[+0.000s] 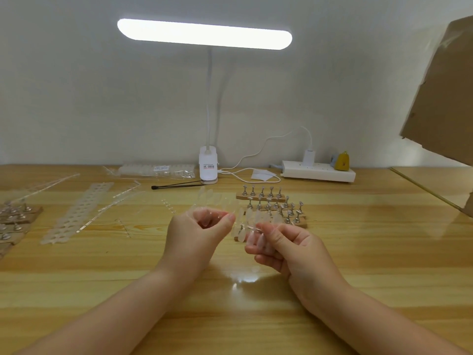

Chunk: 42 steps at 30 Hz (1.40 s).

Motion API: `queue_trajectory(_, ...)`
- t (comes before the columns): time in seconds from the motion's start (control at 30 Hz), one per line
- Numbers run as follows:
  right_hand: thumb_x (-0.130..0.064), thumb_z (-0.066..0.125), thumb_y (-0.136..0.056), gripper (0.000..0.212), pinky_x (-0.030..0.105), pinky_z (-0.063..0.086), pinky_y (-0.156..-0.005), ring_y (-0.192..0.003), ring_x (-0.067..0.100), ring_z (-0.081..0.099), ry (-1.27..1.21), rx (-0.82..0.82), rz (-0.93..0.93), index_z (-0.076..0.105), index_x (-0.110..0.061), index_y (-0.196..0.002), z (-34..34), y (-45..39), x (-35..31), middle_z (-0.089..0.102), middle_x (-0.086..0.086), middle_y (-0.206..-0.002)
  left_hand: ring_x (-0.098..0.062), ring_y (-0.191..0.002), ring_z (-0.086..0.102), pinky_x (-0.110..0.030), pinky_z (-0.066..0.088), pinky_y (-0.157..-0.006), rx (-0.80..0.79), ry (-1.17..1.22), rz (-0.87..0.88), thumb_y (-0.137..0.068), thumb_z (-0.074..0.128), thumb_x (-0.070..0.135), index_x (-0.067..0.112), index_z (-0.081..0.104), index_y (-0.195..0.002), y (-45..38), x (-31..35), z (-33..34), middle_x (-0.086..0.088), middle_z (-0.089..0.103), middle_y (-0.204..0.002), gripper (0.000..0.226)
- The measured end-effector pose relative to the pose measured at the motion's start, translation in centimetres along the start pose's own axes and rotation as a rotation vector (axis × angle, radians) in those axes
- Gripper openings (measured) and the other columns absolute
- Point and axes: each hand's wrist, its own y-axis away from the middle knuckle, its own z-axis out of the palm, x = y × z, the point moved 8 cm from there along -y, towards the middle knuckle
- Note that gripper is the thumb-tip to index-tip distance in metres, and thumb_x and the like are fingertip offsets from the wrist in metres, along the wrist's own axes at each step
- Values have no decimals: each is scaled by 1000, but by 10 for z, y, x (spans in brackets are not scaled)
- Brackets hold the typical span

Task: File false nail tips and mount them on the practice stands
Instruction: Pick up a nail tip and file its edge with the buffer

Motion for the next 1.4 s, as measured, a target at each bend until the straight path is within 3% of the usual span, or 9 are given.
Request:
queue_trajectory(0.13, -31, 74, -74, 25, 25, 56, -66, -84, 30, 72, 36, -50, -25, 68, -14, -57, 8, 3, 0, 72, 17, -86, -5, -52, 49, -18, 44, -51, 128, -483, 633, -76, 77, 9, 8, 68, -66, 15, 48, 0, 9, 51, -59, 14)
queue_trajectory(0.2, -30, 73, -75, 25, 26, 55, -67, -83, 29, 71, 43, -49, -32, 68, -14, -56, 9, 3, -1, 72, 17, -86, -14, -52, 52, -31, 48, -45, 141, -597, 770, -77, 78, 6, 7, 67, -66, 23, 56, 3, 5, 55, -64, 15)
queue_trajectory(0.43, -30, 73, -74, 22, 25, 55, -69, -85, 29, 72, 54, -84, -37, 70, -15, -59, 14, 6, -2, 72, 14, -85, -21, -55, 57, -29, 43, -37, 168, -880, 1003, -67, 83, 5, 10, 68, -64, 37, 62, 13, -1, 60, -64, 16)
queue_trajectory(0.5, -29, 72, -76, 21, 25, 55, -69, -86, 29, 72, 49, -80, -38, 70, -15, -59, 13, 6, -3, 73, 15, -86, -19, -56, 56, -27, 43, -40, 142, -842, 898, -73, 79, 8, 12, 67, -66, 31, 59, 12, 2, 60, -65, 14)
queue_trajectory(0.6, -28, 73, -75, 23, 25, 56, -67, -86, 31, 72, 16, -66, -28, 73, -6, -69, 10, 4, -4, 72, 19, -87, -6, -61, 58, -23, 47, -52, 91, -497, 451, -81, 73, 23, 23, 66, -71, 9, 41, -1, 14, 61, -66, 13)
queue_trajectory(0.73, -33, 76, -66, 53, 26, 56, -64, -83, 30, 72, -35, -36, -15, 61, 13, -86, 3, 1, -5, 70, 25, -91, 5, -53, 51, -11, 40, -51, -9, -64, 20, -82, 71, 33, 25, 68, -75, -3, 7, 1, 21, 58, -57, 11)
queue_trajectory(0.97, -24, 68, -73, 13, 24, 56, -58, -71, 20, 71, -176, -97, 38, 77, -15, -77, 3, -3, -7, 71, 13, -78, -6, -54, 48, -17, 34, -41, -398, 540, -465, -63, 81, 21, 15, 69, -69, 5, -10, 32, 3, 55, -63, 15)
queue_trajectory(1.13, -19, 62, -81, 15, 25, 56, -59, -69, 19, 70, -210, -181, 84, 76, -14, -79, 11, 0, -5, 71, 12, -78, -10, -54, 48, -20, 31, -46, -479, 729, -637, -56, 75, 21, 16, 69, -58, 15, -15, 42, 3, 52, -63, 8)
queue_trajectory(1.4, -18, 61, -82, 15, 26, 56, -60, -68, 19, 69, -236, -204, 97, 75, -12, -80, 15, 1, -6, 69, 13, -77, -14, -58, 52, -25, 38, -56, -516, 812, -632, -58, 78, 20, 12, 67, -62, 17, -15, 45, -1, 49, -71, 14)
